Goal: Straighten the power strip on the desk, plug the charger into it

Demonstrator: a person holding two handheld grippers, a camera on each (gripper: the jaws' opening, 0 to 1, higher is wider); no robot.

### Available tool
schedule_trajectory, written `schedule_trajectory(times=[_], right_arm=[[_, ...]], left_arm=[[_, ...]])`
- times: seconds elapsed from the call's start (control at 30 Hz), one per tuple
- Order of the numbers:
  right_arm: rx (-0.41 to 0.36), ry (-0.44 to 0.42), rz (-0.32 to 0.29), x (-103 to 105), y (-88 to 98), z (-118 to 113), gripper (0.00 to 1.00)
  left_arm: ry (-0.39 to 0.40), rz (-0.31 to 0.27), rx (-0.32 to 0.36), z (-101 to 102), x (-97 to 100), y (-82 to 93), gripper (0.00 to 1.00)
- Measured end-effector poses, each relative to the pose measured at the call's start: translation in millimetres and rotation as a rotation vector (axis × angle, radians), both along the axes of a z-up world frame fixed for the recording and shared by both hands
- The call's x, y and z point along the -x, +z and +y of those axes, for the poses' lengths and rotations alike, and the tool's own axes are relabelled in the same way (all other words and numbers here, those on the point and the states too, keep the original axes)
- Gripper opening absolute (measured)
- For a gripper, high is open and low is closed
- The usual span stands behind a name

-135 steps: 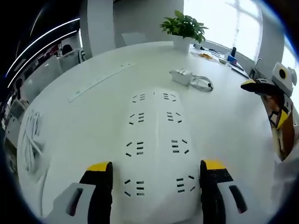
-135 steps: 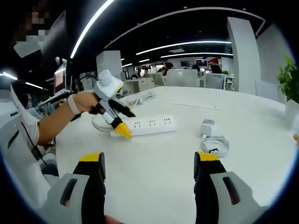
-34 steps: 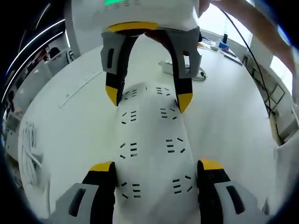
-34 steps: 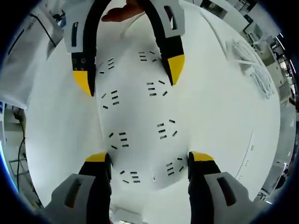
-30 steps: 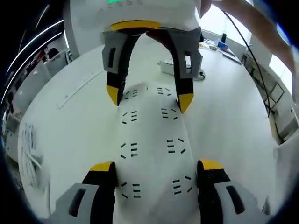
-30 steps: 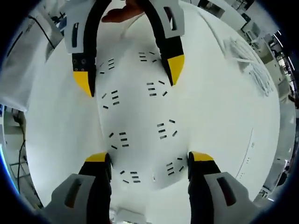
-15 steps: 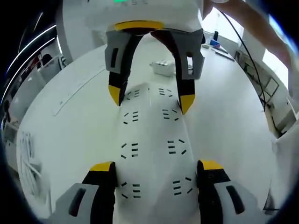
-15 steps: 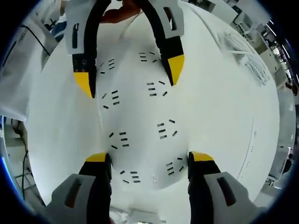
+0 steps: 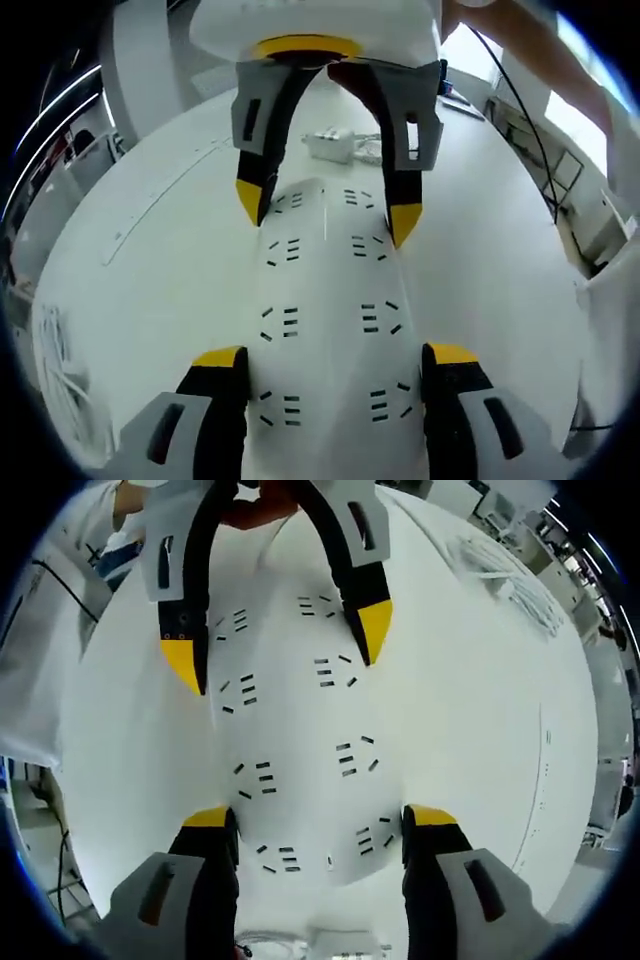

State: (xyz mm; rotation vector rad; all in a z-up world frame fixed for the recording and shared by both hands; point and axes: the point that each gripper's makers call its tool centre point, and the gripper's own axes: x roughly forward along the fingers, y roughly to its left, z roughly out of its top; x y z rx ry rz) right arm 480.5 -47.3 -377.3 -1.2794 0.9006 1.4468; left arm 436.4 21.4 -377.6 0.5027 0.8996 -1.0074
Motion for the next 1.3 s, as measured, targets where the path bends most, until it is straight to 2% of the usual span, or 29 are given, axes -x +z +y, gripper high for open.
schedule_trajectory(times=[0.43, 0.67, 1.1, 1.3], right_arm=[[-0.030, -0.102, 0.002, 15, 1.9, -7, 0.65], [-0.012, -0.150, 0.000, 18, 2.3, -9, 0.65], [-0.024, -0.234, -0.002, 28, 3.5, -12, 0.65], [-0.045, -0.233, 0.005, 27, 3.4, -11, 0.66]], left_arm=[[-0.062, 0.007, -0.019, -3, 1.5, 1.3, 0.71], [-0.090, 0.009, -0.026, -5, 2.0, 2.0, 0.71], [-0.133, 0.006, -0.022, -6, 5.6, 3.0, 0.71], [-0.145, 0.007, -0.027, -6, 5.8, 2.8, 0.71]])
